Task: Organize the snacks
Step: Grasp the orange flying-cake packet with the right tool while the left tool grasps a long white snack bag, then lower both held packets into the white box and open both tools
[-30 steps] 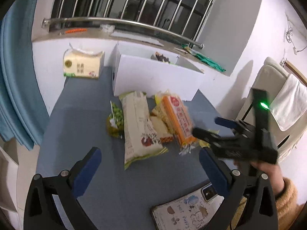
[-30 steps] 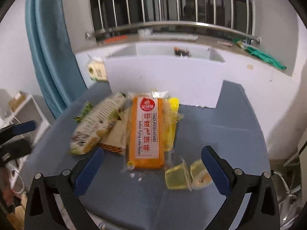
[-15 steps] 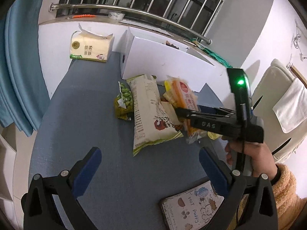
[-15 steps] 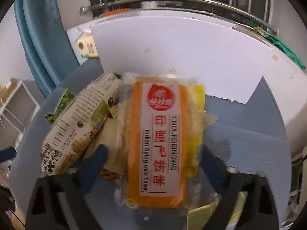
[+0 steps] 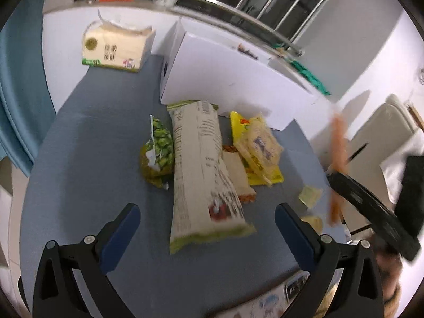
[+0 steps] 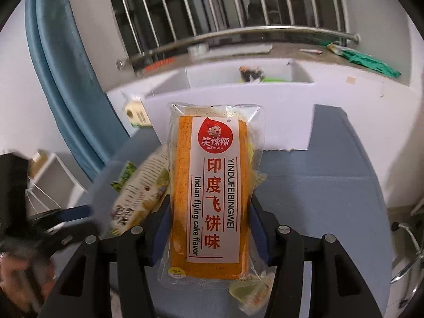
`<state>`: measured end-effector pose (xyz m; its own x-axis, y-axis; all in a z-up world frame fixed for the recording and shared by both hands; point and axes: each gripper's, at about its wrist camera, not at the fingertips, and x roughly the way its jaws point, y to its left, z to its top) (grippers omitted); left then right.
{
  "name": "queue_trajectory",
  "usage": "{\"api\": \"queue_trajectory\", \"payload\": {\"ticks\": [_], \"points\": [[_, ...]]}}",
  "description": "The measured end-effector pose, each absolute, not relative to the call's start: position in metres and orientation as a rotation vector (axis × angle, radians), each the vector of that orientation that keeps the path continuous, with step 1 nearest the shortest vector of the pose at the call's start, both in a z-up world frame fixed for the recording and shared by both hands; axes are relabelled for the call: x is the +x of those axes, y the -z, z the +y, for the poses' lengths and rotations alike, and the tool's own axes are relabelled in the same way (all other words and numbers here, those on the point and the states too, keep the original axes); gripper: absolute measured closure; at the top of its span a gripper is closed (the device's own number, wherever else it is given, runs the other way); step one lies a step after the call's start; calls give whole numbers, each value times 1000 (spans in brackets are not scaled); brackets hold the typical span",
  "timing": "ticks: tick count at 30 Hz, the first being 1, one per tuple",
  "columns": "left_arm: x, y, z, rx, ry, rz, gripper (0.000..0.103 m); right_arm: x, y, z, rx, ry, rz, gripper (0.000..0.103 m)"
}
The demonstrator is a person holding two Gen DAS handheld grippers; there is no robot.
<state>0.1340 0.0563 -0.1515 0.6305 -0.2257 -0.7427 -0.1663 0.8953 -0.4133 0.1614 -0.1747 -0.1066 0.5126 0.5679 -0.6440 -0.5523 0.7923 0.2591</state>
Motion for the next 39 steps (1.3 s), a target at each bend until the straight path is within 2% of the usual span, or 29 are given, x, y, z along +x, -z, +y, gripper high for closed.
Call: {"api": "queue_trajectory", "payload": {"ticks": [6,7,8,9,11,12,18,24,29,39], "points": [[168,162,39,-368,-15,962,1,139,100,-200,68,-663,755,44],[171,165,35,-330,-19,972,9,138,100,-201,69,-661,755,44],[171,168,31,-300,-20,980,39,137,100,-201,67,-661,757,44],[170,171,27,-277,-12,988,49,136,101,-201,62,-659,755,44],[161,168,22,-229,6,959,58,135,103,-203,67,-662,759,44],[155,165,20,-218,13,951,60,134,102,-207,74,-664,760,44],[105,128,15,-186,53,814,62,136,102,-213,112,-671,749,44],[98,66,31,-210,76,657,62,144,89,-212,149,-695,725,44],[145,26,46,-243,82,587,62,177,60,-207,147,-696,686,44],[293,-3,65,-230,34,662,63,320,10,-171,62,-622,701,44]]}}
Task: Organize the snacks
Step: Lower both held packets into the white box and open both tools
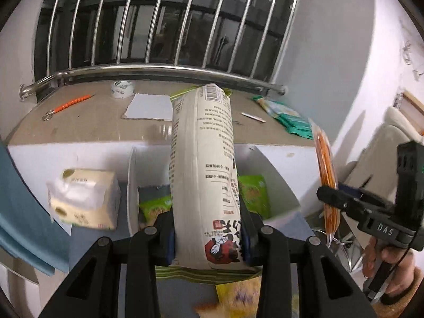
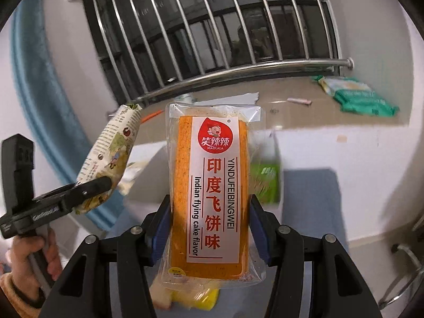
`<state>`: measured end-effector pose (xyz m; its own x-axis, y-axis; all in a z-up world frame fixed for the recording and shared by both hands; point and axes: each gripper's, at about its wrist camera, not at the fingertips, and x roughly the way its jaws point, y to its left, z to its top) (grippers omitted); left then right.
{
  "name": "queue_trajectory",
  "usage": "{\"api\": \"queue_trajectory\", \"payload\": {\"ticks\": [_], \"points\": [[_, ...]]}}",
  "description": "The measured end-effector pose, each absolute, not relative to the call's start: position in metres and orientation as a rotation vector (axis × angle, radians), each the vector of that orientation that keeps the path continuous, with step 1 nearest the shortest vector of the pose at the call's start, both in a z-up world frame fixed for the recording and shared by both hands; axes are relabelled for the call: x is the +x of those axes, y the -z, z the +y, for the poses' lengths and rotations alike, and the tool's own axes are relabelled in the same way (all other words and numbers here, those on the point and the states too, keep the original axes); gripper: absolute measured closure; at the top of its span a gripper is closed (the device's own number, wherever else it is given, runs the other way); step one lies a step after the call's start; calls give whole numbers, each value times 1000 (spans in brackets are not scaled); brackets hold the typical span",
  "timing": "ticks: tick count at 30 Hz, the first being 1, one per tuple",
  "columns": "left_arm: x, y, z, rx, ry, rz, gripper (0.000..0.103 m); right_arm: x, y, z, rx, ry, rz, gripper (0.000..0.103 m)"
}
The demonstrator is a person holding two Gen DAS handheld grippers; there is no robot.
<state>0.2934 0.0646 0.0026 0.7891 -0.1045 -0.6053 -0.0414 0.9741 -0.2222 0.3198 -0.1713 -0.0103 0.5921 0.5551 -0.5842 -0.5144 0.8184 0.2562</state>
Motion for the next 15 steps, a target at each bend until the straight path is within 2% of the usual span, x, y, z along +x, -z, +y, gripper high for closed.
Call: {"api": "queue_trajectory", "payload": {"ticks": [4,6,7,8,9,10,15], "points": [[336,11,68,-205,-18,703,61,365,5,-150,-16,-584,712,44],[349,21,78,-231,-71,722,51,387,7,-142,-16,-576,746,44],[356,28,85,-235,-99,751,20,397,7,-139,-19,-571,751,42],[361,34,90,-245,-110,775,1,405,10,-135,-36,-577,754,36],[363,40,94,-255,-107,793,0,410,14,-133,-54,-574,767,13],[364,47,97,-265,-94,819,0,412,19,-132,-71,-556,776,0],[350,65,104,-243,-111,826,0,407,33,-141,-72,-534,771,0]]}}
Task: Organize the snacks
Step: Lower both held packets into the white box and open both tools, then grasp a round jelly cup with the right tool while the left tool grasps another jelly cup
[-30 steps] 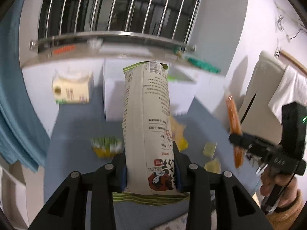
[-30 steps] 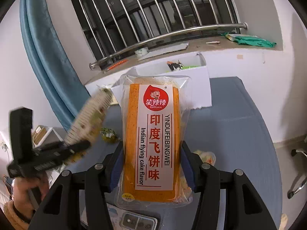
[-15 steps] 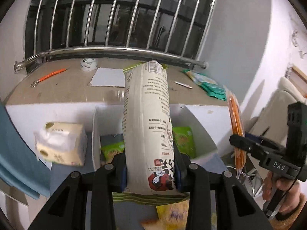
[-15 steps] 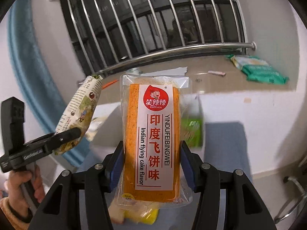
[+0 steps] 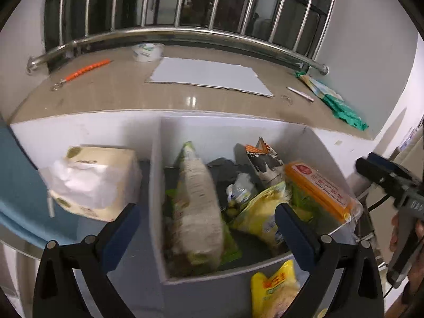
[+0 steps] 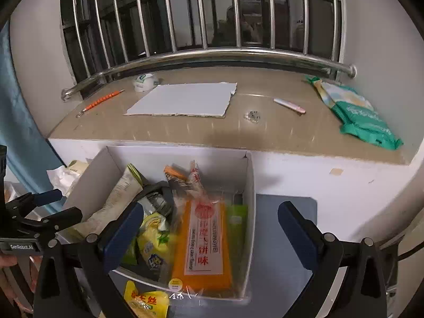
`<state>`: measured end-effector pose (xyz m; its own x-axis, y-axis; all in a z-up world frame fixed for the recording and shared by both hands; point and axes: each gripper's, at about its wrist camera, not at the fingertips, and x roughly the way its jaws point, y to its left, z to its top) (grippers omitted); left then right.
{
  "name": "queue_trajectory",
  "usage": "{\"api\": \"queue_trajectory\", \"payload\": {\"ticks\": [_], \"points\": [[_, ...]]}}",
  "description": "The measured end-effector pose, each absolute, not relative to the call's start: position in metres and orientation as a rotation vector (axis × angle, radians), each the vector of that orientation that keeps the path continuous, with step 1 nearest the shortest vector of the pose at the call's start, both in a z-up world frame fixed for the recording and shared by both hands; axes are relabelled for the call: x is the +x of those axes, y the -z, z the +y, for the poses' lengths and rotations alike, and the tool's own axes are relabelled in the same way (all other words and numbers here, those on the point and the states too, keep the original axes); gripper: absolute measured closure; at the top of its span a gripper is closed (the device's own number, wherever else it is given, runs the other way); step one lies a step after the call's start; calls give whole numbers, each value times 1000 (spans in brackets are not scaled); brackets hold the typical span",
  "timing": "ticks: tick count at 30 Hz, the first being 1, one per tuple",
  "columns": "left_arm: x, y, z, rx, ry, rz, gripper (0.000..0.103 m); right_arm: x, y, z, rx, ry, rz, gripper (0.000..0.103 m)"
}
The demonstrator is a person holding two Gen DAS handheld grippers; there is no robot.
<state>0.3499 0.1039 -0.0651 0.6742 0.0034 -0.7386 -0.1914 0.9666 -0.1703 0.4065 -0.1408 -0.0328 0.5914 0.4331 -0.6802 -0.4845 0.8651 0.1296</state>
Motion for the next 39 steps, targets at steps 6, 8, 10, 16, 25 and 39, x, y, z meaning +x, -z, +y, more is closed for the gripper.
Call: {"api": "queue_trajectory", "payload": {"ticks": [6,8,10,16,25,39], "points": [[314,61,102,-242,-95,780,0,378,16,-163,18,-546,691,0],[303,53,97,-238,-80,763,0,364,6,-167,17,-547,666,0],[279,42,87,-223,-44,725,0,348,-2,-171,24,-568,655,0],[190,31,53,-141,38,650,0,259,-10,-202,20,-661,597,0],[89,62,26,-219,61,611,0,143,53,-249,73,-663,628,0],[61,100,-6,-226,125,679,0,148,119,-248,34,-577,772,0]]}}
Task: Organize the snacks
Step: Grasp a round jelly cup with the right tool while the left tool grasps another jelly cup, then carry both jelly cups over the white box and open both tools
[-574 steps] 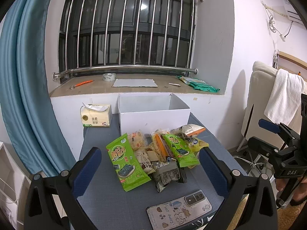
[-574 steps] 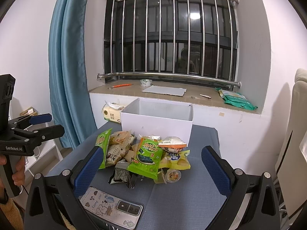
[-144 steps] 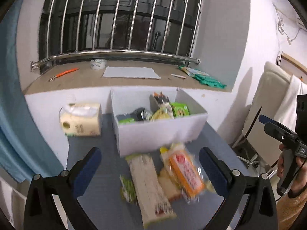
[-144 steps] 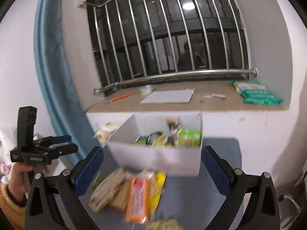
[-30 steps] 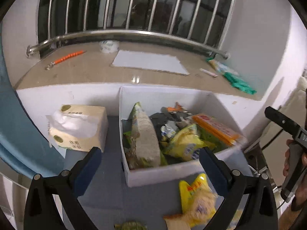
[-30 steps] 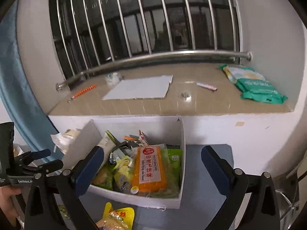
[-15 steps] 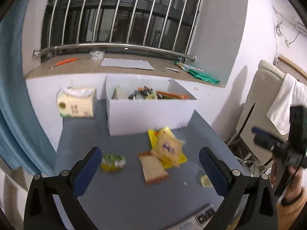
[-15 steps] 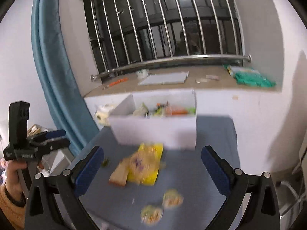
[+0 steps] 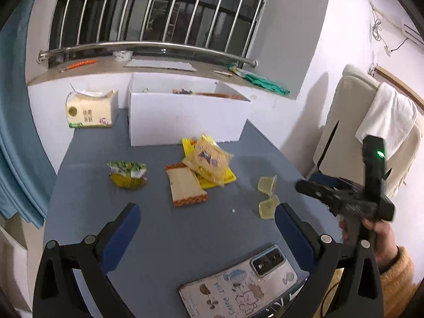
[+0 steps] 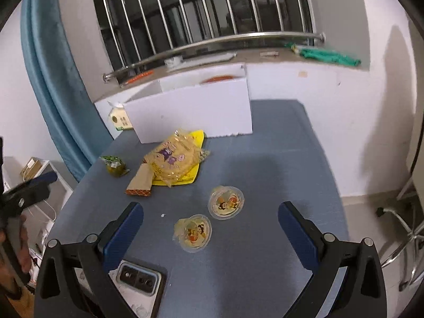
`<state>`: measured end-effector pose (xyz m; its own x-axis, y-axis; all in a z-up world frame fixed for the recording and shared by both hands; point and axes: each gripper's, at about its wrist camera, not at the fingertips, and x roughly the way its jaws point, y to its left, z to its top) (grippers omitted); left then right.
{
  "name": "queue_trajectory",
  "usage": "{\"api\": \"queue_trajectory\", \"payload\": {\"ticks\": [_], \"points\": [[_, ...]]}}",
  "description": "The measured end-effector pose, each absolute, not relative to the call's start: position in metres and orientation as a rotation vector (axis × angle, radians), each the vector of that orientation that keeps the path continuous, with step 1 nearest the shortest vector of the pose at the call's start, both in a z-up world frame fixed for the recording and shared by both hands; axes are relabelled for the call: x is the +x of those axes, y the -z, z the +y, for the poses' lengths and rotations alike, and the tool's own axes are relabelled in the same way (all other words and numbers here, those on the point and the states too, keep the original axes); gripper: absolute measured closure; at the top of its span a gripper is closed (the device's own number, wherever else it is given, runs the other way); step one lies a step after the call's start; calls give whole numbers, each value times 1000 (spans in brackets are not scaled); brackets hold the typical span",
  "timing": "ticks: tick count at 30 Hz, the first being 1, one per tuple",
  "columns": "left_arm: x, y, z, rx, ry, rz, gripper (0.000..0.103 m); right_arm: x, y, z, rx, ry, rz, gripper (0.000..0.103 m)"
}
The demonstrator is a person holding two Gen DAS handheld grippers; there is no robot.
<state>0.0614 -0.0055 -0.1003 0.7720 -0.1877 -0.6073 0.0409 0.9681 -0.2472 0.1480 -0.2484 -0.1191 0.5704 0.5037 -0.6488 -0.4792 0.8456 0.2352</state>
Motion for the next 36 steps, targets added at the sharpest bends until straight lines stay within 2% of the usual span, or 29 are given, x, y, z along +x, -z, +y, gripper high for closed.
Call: {"api": "queue_trajectory", "payload": {"ticks": [12,14,15,16,23,36], "points": [[65,120,-21,-203,167,753,0,212,170,-234,28,-617,908,2],[67,122,-24,-199,175,763,0,214,175,-232,24,-629,929,21],[69,123,-25,-196,177,768,0,215,179,-230,13,-638,947,49],[70,124,-27,-192,180,774,0,214,180,-229,3,-632,945,54],[83,129,-52,-134,252,810,0,200,166,-243,48,-651,897,54],[145,157,-142,196,459,921,0,146,115,-315,223,-639,746,54]]}}
